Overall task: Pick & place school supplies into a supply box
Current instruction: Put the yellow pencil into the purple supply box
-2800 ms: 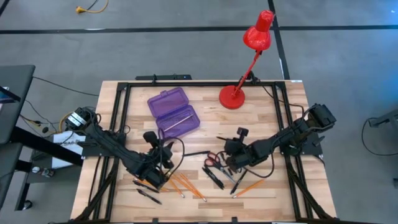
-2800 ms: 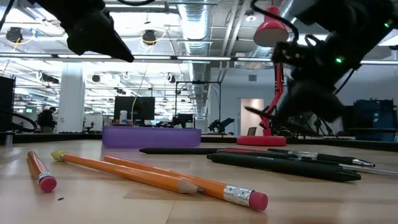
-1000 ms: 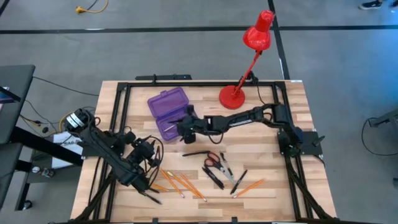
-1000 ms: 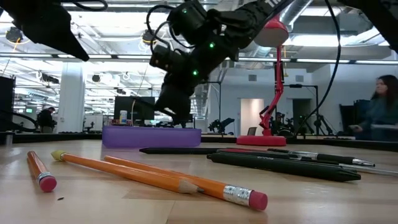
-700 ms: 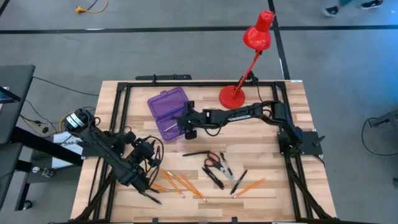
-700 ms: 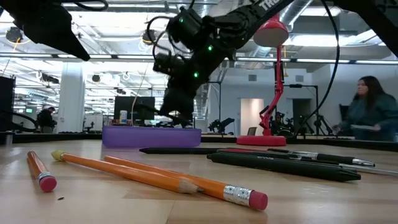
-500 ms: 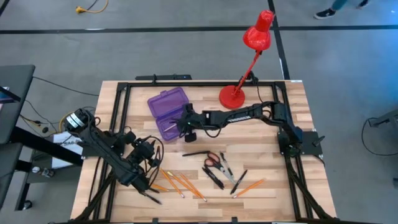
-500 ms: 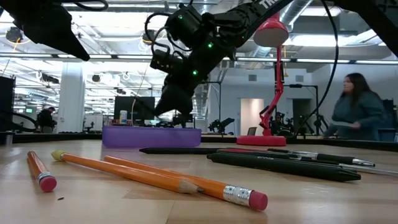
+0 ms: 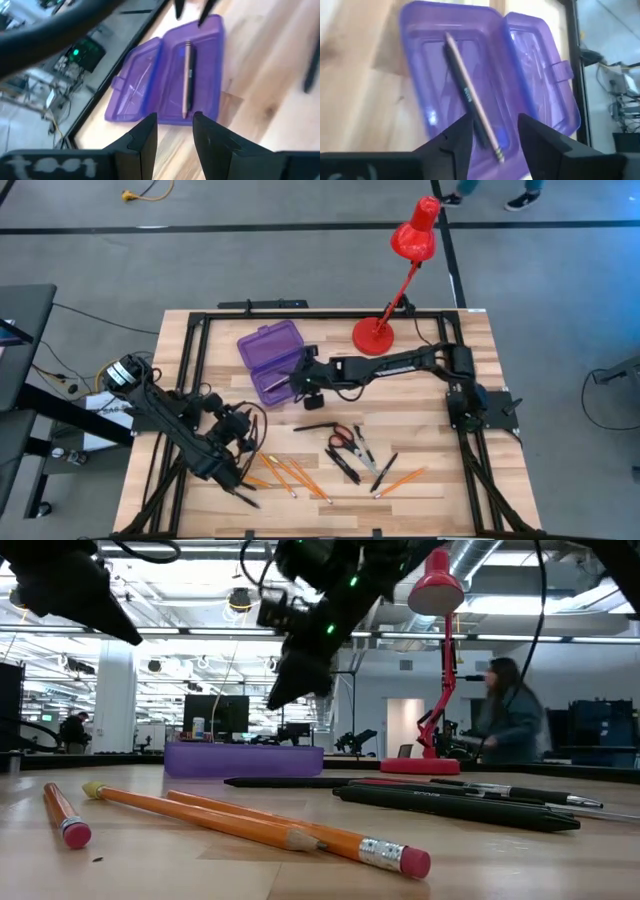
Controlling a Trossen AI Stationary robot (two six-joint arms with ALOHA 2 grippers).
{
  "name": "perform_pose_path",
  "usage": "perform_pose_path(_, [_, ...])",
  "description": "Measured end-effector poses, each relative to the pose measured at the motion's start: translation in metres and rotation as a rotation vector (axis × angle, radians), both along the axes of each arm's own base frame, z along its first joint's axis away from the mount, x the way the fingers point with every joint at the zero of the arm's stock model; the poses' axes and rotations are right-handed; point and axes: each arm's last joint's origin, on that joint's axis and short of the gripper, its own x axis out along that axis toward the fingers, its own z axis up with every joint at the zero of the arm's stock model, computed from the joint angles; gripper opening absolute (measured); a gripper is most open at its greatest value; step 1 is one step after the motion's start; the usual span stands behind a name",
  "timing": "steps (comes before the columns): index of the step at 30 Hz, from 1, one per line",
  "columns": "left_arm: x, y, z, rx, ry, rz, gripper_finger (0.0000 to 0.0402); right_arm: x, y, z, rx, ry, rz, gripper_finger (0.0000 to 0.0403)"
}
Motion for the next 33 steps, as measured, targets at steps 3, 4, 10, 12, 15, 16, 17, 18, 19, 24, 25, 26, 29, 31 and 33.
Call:
perform_pose_path(3, [0.005,-0.005,-0.003,0.001,0.052,-0.080,0.0114,-0.013,0.011,0.012,0.037,0.056,0.005,0.0161])
perform_pose_path(4, [0.007,-0.007,-0.004,-0.001,0.069,-0.107,0.0114,-0.017,0.014,0.017,0.055,0.070,0.006,0.0162])
perform_pose_path(10, [0.014,-0.016,-0.010,-0.075,0.216,-0.237,0.0114,-0.047,0.030,0.047,0.163,0.140,-0.005,0.0153])
perform_pose_path(12, [0.015,-0.018,-0.011,-0.110,0.259,-0.265,0.0114,-0.056,0.034,0.058,0.188,0.147,-0.017,0.0149])
perform_pose_path(15, [0.016,-0.021,-0.013,-0.156,0.319,-0.310,0.0114,-0.072,0.039,0.073,0.213,0.166,-0.037,0.0143])
perform_pose_path(16, [0.017,-0.023,-0.014,-0.174,0.332,-0.328,0.0114,-0.076,0.041,0.077,0.219,0.170,-0.042,0.0141])
perform_pose_path(17, [0.018,-0.024,-0.014,-0.190,0.342,-0.349,0.0114,-0.081,0.042,0.081,0.224,0.179,-0.048,0.0139])
perform_pose_path(18, [0.019,-0.026,-0.015,-0.206,0.353,-0.372,0.0114,-0.085,0.044,0.085,0.228,0.184,-0.052,0.0138])
perform_pose_path(19, [0.020,-0.028,-0.015,-0.222,0.364,-0.399,0.0114,-0.089,0.046,0.089,0.233,0.184,-0.055,0.0136])
perform_pose_path(24, [0.028,-0.037,-0.016,-0.288,0.384,-0.542,0.0114,-0.110,0.054,0.107,0.261,0.184,-0.078,0.0132])
perform_pose_path(25, [0.031,-0.039,-0.016,-0.303,0.380,-0.571,0.0114,-0.114,0.055,0.111,0.265,0.182,-0.087,0.0132])
perform_pose_path(26, [0.034,-0.040,-0.016,-0.325,0.374,-0.601,0.0114,-0.117,0.056,0.114,0.267,0.175,-0.096,0.0133])
perform_pose_path(29, [0.045,-0.043,-0.015,-0.404,0.357,-0.692,0.0114,-0.128,0.058,0.122,0.255,0.168,-0.132,0.0134])
perform_pose_path(31, [0.051,-0.044,-0.014,-0.450,0.345,-0.747,0.0114,-0.134,0.060,0.127,0.249,0.162,-0.148,0.0133])
perform_pose_path(33, [0.057,-0.044,-0.013,-0.477,0.335,-0.808,0.0114,-0.139,0.061,0.132,0.245,0.148,-0.160,0.0132])
